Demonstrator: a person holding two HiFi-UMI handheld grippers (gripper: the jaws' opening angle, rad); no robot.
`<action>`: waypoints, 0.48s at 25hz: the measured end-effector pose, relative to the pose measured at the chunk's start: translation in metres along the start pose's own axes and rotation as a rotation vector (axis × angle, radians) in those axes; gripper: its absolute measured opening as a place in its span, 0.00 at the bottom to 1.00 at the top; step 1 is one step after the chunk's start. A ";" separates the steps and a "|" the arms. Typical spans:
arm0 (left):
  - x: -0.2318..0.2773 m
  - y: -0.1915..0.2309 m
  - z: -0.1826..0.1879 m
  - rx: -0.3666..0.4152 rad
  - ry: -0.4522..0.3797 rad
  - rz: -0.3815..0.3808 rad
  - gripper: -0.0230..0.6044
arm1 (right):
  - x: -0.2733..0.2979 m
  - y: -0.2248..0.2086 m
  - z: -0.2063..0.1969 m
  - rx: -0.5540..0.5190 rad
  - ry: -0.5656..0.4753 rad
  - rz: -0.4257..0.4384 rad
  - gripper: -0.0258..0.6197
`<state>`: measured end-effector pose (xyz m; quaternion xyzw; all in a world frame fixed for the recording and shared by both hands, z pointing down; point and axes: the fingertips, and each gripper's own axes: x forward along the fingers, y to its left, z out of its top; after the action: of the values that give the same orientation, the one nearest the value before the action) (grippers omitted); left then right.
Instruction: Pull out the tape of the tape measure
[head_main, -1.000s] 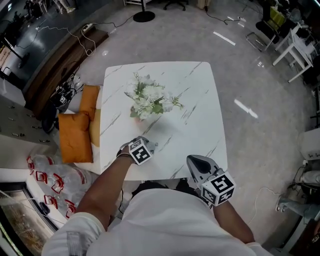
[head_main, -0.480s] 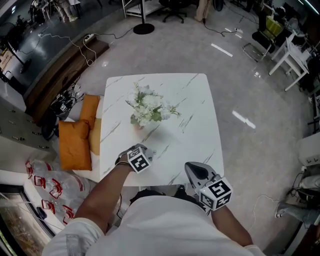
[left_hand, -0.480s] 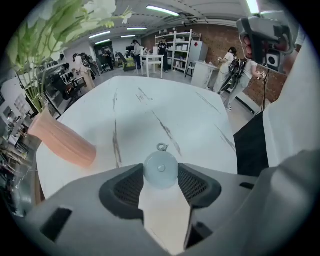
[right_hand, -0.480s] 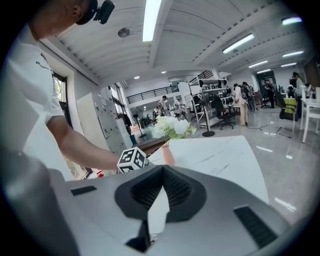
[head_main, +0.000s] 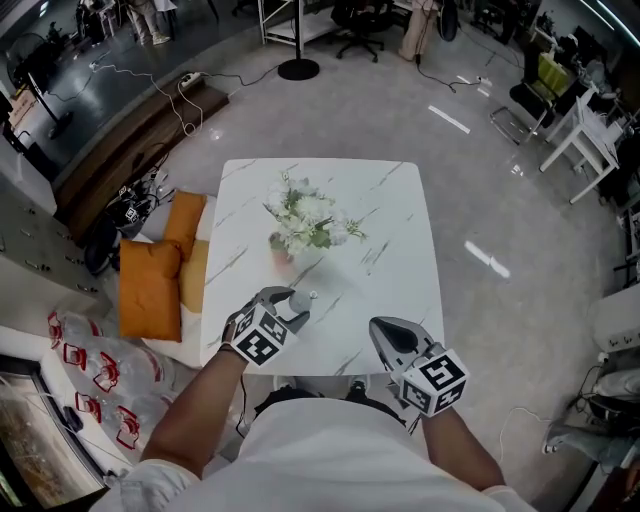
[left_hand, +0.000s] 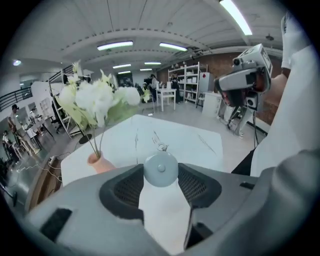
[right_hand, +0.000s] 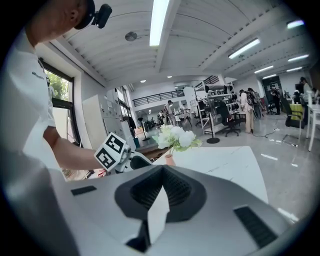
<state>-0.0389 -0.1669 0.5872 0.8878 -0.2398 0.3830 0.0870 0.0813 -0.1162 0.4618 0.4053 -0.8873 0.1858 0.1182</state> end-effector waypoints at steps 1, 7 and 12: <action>-0.009 0.000 0.009 -0.005 -0.032 0.013 0.39 | 0.001 0.001 0.005 -0.005 -0.010 0.006 0.05; -0.063 -0.004 0.054 0.014 -0.180 0.085 0.39 | 0.003 0.011 0.038 -0.036 -0.076 0.041 0.05; -0.102 -0.005 0.069 0.027 -0.247 0.148 0.39 | 0.002 0.016 0.057 -0.035 -0.131 0.056 0.05</action>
<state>-0.0524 -0.1495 0.4662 0.9092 -0.3082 0.2795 0.0164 0.0638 -0.1322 0.4072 0.3895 -0.9072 0.1466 0.0618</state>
